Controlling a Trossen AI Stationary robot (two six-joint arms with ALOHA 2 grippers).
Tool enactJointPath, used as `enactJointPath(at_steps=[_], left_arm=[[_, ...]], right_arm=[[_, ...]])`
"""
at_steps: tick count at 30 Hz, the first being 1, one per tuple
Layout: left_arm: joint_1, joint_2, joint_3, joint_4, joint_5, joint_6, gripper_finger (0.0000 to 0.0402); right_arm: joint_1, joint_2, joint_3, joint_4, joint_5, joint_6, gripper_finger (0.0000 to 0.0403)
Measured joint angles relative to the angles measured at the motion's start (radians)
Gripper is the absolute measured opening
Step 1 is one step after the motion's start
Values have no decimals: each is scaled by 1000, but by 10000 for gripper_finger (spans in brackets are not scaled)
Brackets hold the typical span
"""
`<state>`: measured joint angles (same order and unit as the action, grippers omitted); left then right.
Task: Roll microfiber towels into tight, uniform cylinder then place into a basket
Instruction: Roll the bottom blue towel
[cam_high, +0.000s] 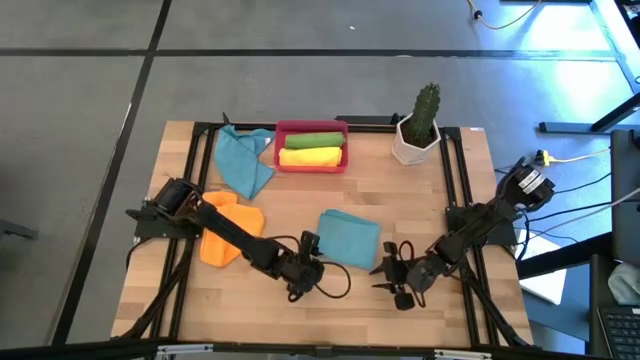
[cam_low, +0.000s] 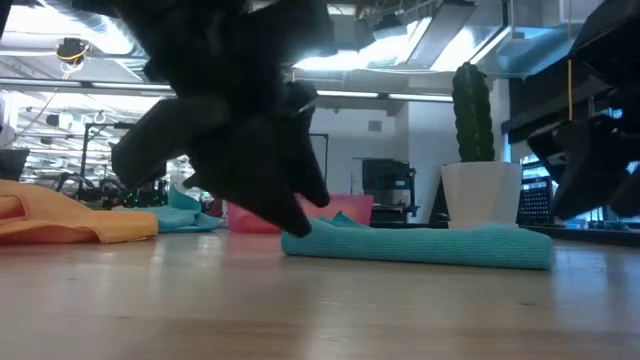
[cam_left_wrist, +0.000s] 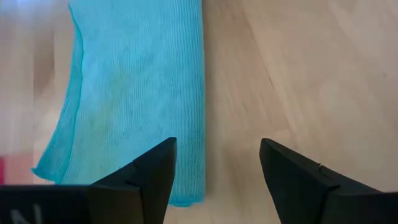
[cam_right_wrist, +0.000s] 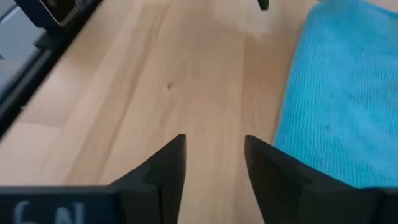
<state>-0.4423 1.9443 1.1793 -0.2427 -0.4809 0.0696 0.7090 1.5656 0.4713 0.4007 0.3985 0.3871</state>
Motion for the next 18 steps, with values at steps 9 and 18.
enactJointPath(at_steps=[9, 18], left_arm=[[1, 16, 0, -66, -54, 46, 220], [2, 57, 1, -52, -121, 182, 218]], right_arm=[[5, 18, 0, 0, 30, -51, 212], [7, 18, 0, 0, 61, -57, 213]])
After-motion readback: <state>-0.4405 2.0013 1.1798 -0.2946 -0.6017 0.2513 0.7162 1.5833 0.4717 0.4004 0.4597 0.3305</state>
